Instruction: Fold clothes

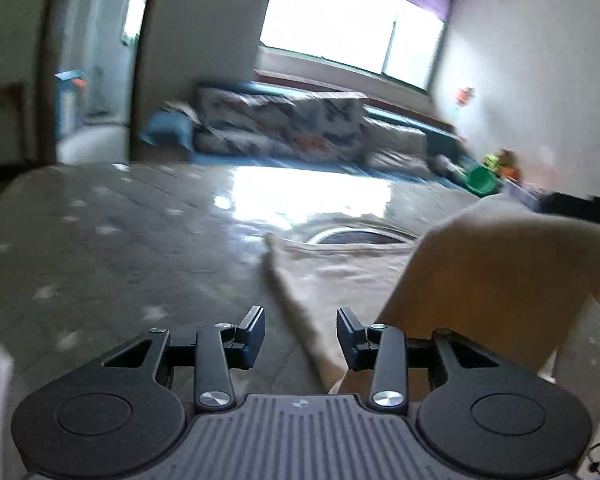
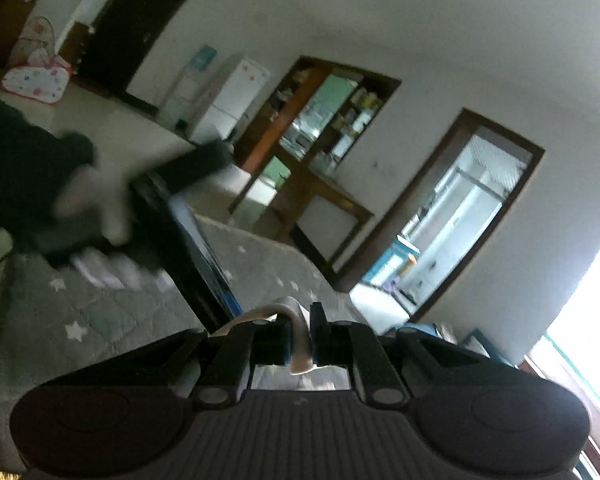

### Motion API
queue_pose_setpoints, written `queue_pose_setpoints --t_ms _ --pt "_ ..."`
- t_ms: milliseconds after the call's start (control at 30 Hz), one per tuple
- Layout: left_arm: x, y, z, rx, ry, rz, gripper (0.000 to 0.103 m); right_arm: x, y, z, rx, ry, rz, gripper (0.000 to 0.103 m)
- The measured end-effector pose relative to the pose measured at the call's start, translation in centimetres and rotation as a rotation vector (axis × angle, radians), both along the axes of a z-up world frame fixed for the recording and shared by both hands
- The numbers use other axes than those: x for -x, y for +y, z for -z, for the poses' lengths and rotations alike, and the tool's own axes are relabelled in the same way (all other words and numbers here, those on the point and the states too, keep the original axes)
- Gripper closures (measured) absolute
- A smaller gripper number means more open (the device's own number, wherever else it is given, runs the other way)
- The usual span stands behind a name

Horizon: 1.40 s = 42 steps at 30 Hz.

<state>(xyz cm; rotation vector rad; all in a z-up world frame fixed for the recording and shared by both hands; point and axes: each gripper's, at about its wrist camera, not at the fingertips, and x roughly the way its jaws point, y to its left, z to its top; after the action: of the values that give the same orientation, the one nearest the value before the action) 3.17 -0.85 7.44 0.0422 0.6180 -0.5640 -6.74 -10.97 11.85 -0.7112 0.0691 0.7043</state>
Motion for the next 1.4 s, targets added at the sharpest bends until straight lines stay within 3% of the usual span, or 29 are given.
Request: queue_pose_setpoints --t_ms 267,600,667,767,867,933,1067,1133,1267,1333,1400 --pt "-6.9 -2.8 1.1 -0.050 0.060 0.354 0.062 -0.6 0.9 -1.7 -0.044 0.006 -0.046 0.095" --pt "-8.0 0.1 4.2 -0.169 0.029 0.211 0.059 -3.1 1.0 -1.4 -0.035 0.036 0.003 0.095" --pt "-7.9 2.6 4.0 -0.111 0.037 0.084 0.059 -3.8 1.0 -1.4 -0.039 0.050 0.011 0.095" --pt "-5.5 7.3 2.1 0.076 0.019 -0.049 0.059 -3.9 1.4 -1.1 -0.028 0.055 0.001 0.095" --pt "-1.0 10.5 -0.1 0.245 -0.047 -0.091 0.054 -3.8 2.0 -0.9 -0.015 0.051 -0.015 0.095" --pt "2.9 11.1 -1.3 0.289 -0.114 -0.079 0.047 -3.6 2.5 -0.8 -0.011 0.052 -0.024 0.095" --pt "8.3 8.8 -1.7 0.209 -0.219 -0.024 0.032 -3.0 3.9 -0.6 0.026 0.034 -0.064 0.095" --pt "10.9 7.5 -1.8 0.164 -0.271 0.004 0.031 -2.4 4.9 -0.4 0.058 0.027 -0.092 0.095" --pt "12.5 5.0 -0.7 0.028 -0.321 -0.003 0.031 -1.4 6.4 -0.3 0.114 0.029 -0.135 0.093" --pt "12.6 4.3 -0.2 -0.020 -0.343 -0.014 0.036 -1.0 6.9 -0.2 0.140 0.036 -0.159 0.092" --pt "12.3 3.9 0.0 -0.023 -0.358 -0.024 0.050 -0.5 7.5 -0.1 0.152 0.039 -0.188 0.088"
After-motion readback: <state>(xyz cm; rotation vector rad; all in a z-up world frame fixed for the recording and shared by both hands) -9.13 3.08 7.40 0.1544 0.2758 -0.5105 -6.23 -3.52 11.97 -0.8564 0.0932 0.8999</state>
